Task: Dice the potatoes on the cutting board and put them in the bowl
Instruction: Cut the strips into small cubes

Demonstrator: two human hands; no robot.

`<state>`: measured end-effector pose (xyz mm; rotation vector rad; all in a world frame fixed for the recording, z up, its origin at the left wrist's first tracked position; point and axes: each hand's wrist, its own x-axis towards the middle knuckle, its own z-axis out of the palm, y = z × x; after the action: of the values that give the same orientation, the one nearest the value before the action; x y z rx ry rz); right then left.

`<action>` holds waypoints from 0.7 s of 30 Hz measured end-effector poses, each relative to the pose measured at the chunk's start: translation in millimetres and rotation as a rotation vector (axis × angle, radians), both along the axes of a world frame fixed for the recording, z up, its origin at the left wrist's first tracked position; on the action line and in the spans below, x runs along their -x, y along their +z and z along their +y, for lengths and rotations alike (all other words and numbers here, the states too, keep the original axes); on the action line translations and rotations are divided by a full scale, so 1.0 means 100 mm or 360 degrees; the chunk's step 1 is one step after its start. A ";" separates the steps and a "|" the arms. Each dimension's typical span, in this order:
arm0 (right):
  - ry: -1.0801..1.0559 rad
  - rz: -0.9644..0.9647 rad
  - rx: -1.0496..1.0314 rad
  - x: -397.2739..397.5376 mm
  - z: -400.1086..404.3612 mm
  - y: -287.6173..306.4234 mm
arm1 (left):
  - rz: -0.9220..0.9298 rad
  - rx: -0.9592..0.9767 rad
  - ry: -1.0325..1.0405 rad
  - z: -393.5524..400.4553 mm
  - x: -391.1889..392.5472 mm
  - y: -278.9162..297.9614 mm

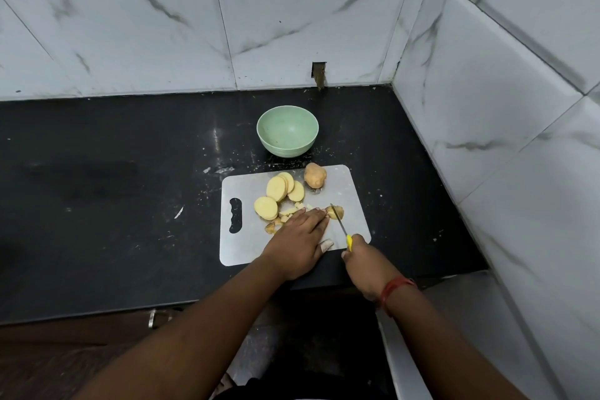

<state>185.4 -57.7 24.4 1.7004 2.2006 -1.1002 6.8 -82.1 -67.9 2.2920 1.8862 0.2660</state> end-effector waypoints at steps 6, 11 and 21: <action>0.0017 -0.0141 0.0083 0.14 0.08 -0.05 | -0.0008 0.0023 0.0024 0.00 -0.01 0.02; -0.0068 -0.0132 0.0229 0.18 0.11 -0.10 | -0.0023 -0.0002 0.0041 0.00 -0.03 0.02; -0.0085 -0.0141 0.0234 0.02 -0.03 -0.18 | 0.0037 -0.0005 0.0072 -0.01 -0.07 0.05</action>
<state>182.9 -60.4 6.3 1.7193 1.9807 -1.1454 13.6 -82.8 -63.4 2.2661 1.9524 0.2493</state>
